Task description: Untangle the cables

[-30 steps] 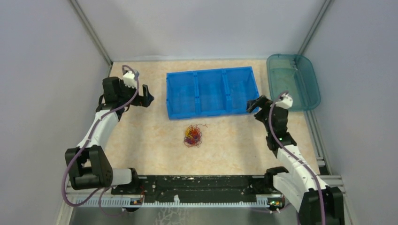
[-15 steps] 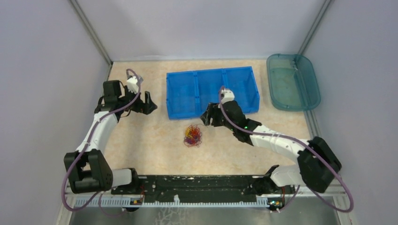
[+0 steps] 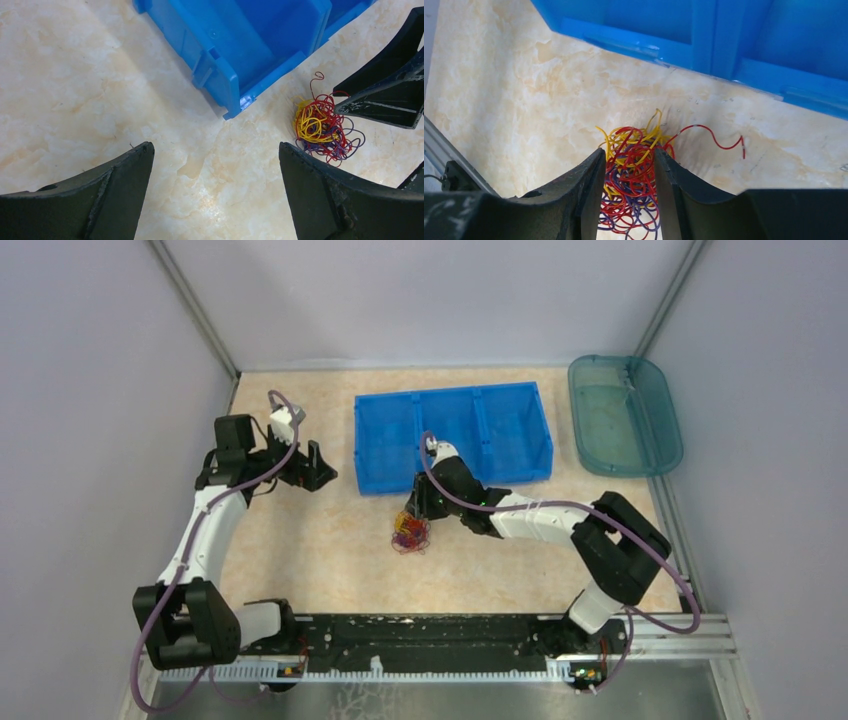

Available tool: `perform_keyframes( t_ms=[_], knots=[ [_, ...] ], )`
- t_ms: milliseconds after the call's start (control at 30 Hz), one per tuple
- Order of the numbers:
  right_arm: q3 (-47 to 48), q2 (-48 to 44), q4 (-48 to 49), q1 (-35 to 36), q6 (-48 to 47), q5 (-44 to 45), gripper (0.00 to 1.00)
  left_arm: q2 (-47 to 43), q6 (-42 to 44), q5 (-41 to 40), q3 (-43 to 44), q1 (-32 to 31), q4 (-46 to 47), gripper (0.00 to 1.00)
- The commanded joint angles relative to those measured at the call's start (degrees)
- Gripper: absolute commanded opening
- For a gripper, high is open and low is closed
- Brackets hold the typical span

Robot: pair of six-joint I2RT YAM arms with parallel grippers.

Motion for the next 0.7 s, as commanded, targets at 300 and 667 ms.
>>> perform_keyframes(
  t_ms=[300,667],
  knots=[
    [3.75,-1.31,1.13,3.13,-0.53,2.25,0.0,-2.44,0.93,4.9,0.35,0.14,-1.82,1.0],
    [4.7,-10.22,2.27,5.55,-4.09,-1.73,0.0,-5.43,9.6,14.25,0.03,-0.94,-11.79,1.0]
  ],
)
